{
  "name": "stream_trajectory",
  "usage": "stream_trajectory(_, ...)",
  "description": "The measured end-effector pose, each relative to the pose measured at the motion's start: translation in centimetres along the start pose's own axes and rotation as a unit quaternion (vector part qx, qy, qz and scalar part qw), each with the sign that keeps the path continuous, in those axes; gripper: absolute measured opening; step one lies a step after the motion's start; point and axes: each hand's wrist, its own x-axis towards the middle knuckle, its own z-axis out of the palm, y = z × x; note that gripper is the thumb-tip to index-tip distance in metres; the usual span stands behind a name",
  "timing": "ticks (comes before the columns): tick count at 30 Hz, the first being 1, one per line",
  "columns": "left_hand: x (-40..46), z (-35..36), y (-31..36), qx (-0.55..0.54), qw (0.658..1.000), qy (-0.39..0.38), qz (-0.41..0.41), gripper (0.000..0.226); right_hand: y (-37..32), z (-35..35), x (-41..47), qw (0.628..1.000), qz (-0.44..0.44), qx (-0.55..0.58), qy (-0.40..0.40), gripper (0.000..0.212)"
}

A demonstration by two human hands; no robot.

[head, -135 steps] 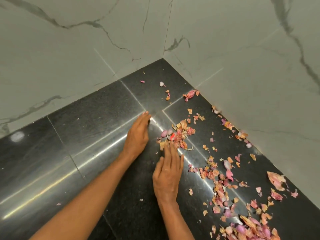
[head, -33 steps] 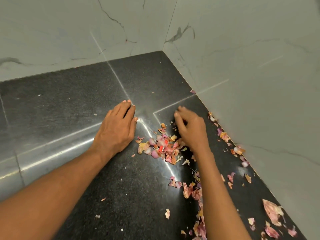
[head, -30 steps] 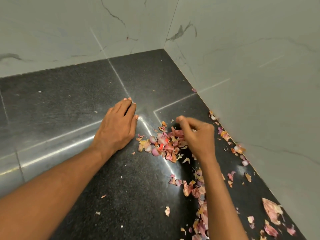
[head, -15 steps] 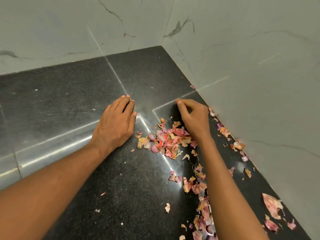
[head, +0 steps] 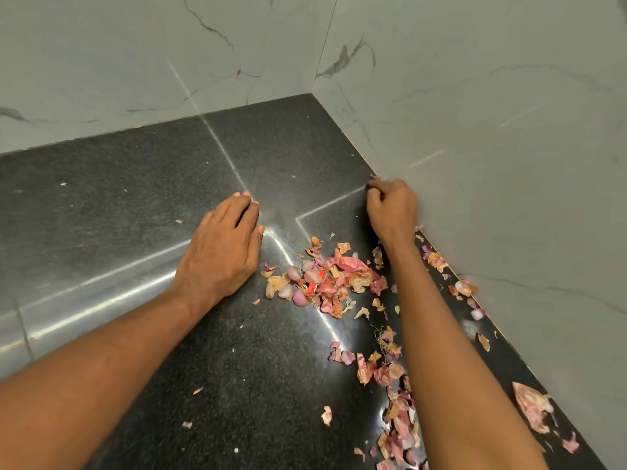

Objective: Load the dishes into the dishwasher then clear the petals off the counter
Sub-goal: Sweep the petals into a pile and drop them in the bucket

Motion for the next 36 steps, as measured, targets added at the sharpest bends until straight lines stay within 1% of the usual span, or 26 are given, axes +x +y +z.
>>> stream_trajectory(1, 0.0, 0.0, 0.0, 0.001, 1.0, 0.0, -0.001, 0.039, 0.2, -0.3, -0.6, 0.999, 0.001, 0.026, 0.03, 0.027)
stream_trajectory(3, -0.1, 0.1, -0.1, 0.001, 1.0, -0.002, -0.003, 0.039, 0.5, -0.6, -1.1, 0.998, 0.001, 0.017, 0.055, 0.023)
stream_trajectory(4, -0.1, 0.1, 0.0, 0.0, 1.0, -0.002, -0.003, 0.039, 0.3, -0.6, -0.9, 0.999, -0.002, 0.001, 0.038, 0.026)
stream_trajectory(6, -0.1, 0.2, 0.0, 0.0, 1.0, -0.002, -0.003, 0.039, -0.3, -0.8, 0.3, 0.998, -0.006, -0.051, -0.033, 0.041)
stream_trajectory(7, 0.0, 0.2, 0.0, 0.0, 1.0, -0.002, -0.001, 0.039, -0.6, -0.9, 1.0, 0.994, -0.003, -0.084, -0.068, 0.044)
stream_trajectory(9, 0.0, 0.1, 0.1, -0.003, 1.0, -0.002, 0.002, 0.038, -0.9, -0.9, 1.9, 0.986, 0.005, -0.127, -0.105, 0.03)
stream_trajectory(10, 0.0, 0.1, 0.0, -0.005, 1.0, -0.002, 0.003, 0.038, -1.1, -0.8, 1.7, 0.988, 0.008, -0.118, -0.096, 0.024)
stream_trajectory(11, 0.0, 0.1, 0.0, -0.006, 1.0, -0.001, 0.004, 0.038, -1.2, -0.6, 1.3, 0.994, 0.012, -0.086, -0.069, 0.022)
stream_trajectory(13, -0.1, 0.1, -0.1, -0.003, 1.0, 0.002, 0.004, 0.038, -0.9, -0.7, -0.3, 0.999, 0.01, -0.013, 0.036, 0.02)
stream_trajectory(15, -0.2, 0.2, -0.1, 0.0, 1.0, 0.001, 0.001, 0.038, -0.3, -1.4, -1.7, 0.99, -0.001, 0.033, 0.135, 0.014)
stream_trajectory(16, -0.2, 0.2, -0.1, 0.0, 1.0, 0.001, -0.001, 0.038, 0.2, -1.4, -2.0, 0.99, -0.008, 0.037, 0.138, 0.014)
stream_trajectory(17, -0.2, 0.2, -0.1, 0.0, 1.0, 0.001, -0.002, 0.037, 0.7, -1.3, -2.0, 0.994, -0.014, 0.018, 0.104, 0.022)
stream_trajectory(19, -0.1, 0.3, -0.1, 0.001, 1.0, 0.003, -0.004, 0.037, 1.2, -1.0, -1.8, 0.996, -0.036, -0.082, -0.011, 0.047)
stream_trajectory(20, -0.1, 0.3, -0.1, 0.001, 1.0, 0.003, -0.003, 0.037, 1.1, -0.9, -1.8, 0.991, -0.046, -0.114, -0.05, 0.051)
stream_trajectory(21, 0.0, 0.3, 0.0, 0.001, 1.0, 0.003, -0.001, 0.037, 1.0, -0.8, -1.7, 0.989, -0.06, -0.117, -0.062, 0.05)
stream_trajectory(22, 0.0, 0.2, 0.0, 0.002, 1.0, 0.002, 0.0, 0.037, 0.8, -1.0, -1.9, 0.993, -0.071, -0.081, -0.05, 0.046)
stream_trajectory(23, 0.0, 0.2, -0.1, 0.003, 1.0, 0.001, 0.002, 0.037, 0.6, -1.4, -2.3, 0.998, -0.059, -0.019, -0.026, 0.043)
stream_trajectory(25, 0.0, 0.3, -0.1, 0.003, 1.0, 0.004, 0.003, 0.037, 0.6, -2.4, -3.7, 0.997, -0.005, 0.074, 0.035, 0.039)
stream_trajectory(27, -0.1, 0.3, -0.1, 0.003, 1.0, 0.007, 0.004, 0.037, 1.4, -4.0, -5.3, 0.991, 0.006, 0.065, 0.117, 0.036)
stream_trajectory(28, -0.1, 0.3, 0.0, 0.004, 1.0, 0.008, 0.005, 0.037, 2.1, -4.4, -5.7, 0.99, 0.011, 0.046, 0.134, 0.034)
stream_trajectory(29, -0.1, 0.3, 0.0, 0.005, 1.0, 0.008, 0.006, 0.038, 2.9, -4.4, -5.9, 0.993, 0.015, 0.032, 0.112, 0.034)
stream_trajectory(30, -0.1, 0.4, 0.0, 0.006, 1.0, 0.006, 0.005, 0.038, 3.4, -4.3, -6.1, 0.999, 0.016, 0.01, 0.05, 0.036)
stream_trajectory(32, -0.1, 0.4, 0.0, 0.007, 1.0, 0.004, 0.004, 0.039, 3.8, -3.6, -7.2, 0.996, 0.002, -0.035, -0.084, 0.049)
stream_trajectory(33, 0.0, 0.4, 0.0, 0.007, 1.0, 0.005, 0.004, 0.04, 3.8, -3.4, -8.0, 0.994, -0.015, -0.034, -0.105, 0.05)
stream_trajectory(34, 0.0, 0.4, 0.0, 0.009, 1.0, 0.005, 0.005, 0.04, 3.3, -3.7, -9.0, 0.996, -0.027, -0.003, -0.09, 0.045)
stream_trajectory(36, -0.1, 0.4, -0.1, 0.012, 1.0, 0.006, 0.003, 0.039, 2.3, -4.9, -11.0, 0.996, -0.047, 0.072, 0.007, 0.032)
